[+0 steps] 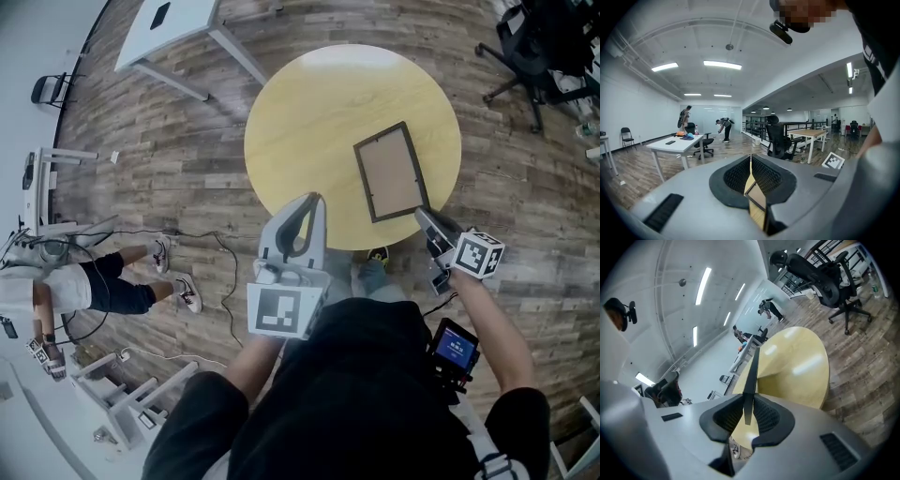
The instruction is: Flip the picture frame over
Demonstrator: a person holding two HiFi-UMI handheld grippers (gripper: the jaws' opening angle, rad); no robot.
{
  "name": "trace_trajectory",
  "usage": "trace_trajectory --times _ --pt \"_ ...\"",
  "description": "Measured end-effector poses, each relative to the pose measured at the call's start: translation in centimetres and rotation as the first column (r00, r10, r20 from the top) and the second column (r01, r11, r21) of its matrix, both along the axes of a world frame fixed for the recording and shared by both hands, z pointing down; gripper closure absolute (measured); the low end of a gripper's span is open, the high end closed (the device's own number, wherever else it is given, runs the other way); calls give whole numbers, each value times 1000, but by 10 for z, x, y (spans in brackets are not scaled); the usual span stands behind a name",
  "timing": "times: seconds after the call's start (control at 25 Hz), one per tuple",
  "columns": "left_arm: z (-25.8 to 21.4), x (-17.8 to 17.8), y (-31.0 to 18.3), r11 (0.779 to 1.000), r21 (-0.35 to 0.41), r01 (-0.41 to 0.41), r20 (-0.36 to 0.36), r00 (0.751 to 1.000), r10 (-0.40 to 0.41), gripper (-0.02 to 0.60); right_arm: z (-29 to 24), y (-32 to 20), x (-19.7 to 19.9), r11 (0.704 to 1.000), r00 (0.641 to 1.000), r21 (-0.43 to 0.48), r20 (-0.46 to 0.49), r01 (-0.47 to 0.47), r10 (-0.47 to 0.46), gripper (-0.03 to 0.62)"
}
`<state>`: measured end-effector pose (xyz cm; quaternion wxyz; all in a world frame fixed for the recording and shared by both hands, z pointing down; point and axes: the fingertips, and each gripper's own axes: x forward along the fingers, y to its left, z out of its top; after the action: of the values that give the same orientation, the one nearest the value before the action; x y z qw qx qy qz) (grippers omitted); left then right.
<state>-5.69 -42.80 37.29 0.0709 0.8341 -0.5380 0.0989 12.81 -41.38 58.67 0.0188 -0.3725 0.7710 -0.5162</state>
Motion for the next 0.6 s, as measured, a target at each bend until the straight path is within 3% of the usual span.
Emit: trace_trajectory --times 0.24,0.6 --pt "2 -5 5 1000 -4 8 -4 1000 -8 551 29 14 -9 992 1000 -122 19 21 -19 517" --pt "5 -4 7 999 -39 -4 11 1000 5 551 62 43 -9 945 991 -325 131 24 20 510"
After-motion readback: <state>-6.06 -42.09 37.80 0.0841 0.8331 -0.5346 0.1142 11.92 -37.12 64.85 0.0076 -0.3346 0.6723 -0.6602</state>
